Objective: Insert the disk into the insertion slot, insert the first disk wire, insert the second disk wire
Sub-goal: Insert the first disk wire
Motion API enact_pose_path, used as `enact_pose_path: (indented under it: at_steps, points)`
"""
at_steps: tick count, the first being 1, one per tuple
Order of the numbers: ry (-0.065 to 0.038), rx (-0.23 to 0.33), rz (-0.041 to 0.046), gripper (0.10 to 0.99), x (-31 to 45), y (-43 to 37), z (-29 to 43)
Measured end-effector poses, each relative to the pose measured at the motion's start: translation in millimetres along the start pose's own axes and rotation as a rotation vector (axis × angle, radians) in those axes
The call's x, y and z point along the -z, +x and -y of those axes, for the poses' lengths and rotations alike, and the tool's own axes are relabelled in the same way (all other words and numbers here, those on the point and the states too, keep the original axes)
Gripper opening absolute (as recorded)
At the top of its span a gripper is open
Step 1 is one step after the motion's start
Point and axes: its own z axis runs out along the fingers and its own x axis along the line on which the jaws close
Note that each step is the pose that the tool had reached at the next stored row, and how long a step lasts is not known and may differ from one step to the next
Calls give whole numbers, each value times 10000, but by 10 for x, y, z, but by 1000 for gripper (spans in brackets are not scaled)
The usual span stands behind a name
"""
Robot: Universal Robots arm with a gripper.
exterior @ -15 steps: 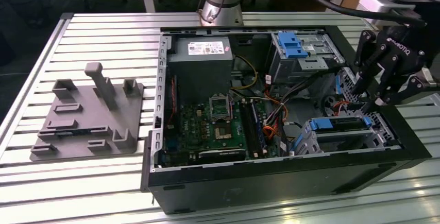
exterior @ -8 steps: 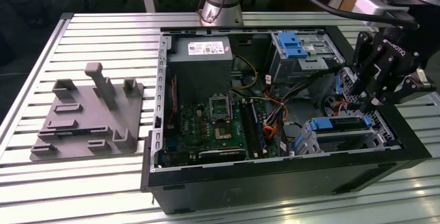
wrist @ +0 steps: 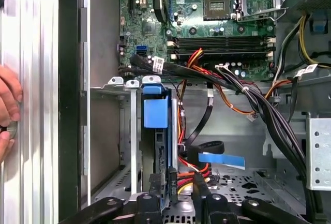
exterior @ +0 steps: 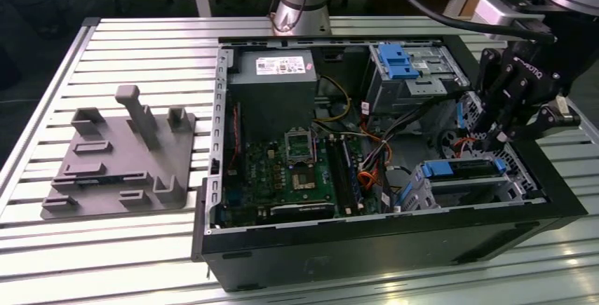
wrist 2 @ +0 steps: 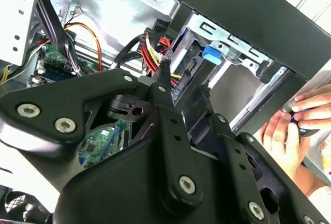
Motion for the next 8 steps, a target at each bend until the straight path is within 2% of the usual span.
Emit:
enact_pose_path:
  at_steps: [8]
  points:
    - [1,2,4,376,-6,9,-11]
